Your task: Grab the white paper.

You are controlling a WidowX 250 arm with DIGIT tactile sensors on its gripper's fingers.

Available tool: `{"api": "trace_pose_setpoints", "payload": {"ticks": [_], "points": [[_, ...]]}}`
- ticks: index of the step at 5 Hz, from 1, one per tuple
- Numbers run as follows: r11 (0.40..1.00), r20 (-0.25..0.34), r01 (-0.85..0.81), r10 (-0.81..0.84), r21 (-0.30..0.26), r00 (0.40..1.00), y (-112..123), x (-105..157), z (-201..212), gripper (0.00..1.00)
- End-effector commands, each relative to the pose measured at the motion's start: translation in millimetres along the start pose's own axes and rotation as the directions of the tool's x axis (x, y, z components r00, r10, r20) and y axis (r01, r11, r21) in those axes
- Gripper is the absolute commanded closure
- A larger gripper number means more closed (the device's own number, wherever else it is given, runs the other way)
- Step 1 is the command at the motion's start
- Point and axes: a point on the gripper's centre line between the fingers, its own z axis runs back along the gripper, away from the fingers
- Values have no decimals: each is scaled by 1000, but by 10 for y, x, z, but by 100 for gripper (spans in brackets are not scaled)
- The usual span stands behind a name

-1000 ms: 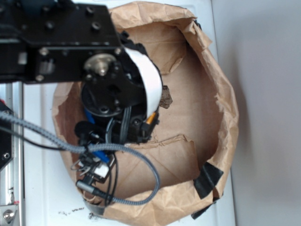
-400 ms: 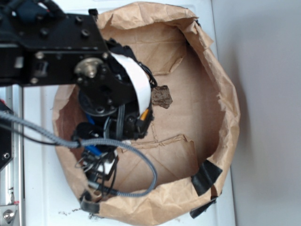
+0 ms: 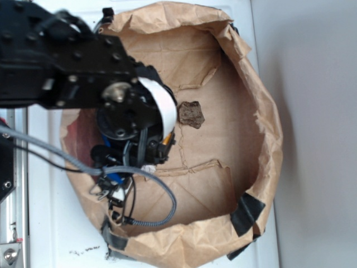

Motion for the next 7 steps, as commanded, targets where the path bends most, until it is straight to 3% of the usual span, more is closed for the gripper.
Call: {"api": "trace_pose_setpoints", "payload": {"ticks": [1,2,3,5,6,7], "points": [[998,-13,14,-13,56,1000,-18,-17,-286,0],[997,-38,41,-38,72,999,-58,-73,-386,21],[997,-17,32,-31,71,999,-104,-83,-324,100],[996,35,55,-58,69,998,-160,-163,-182,100],[996,115,51,-59,76,992,-174,-245,29,100],[995,254,41,-62,89,965,-168,-474,297,100]]}}
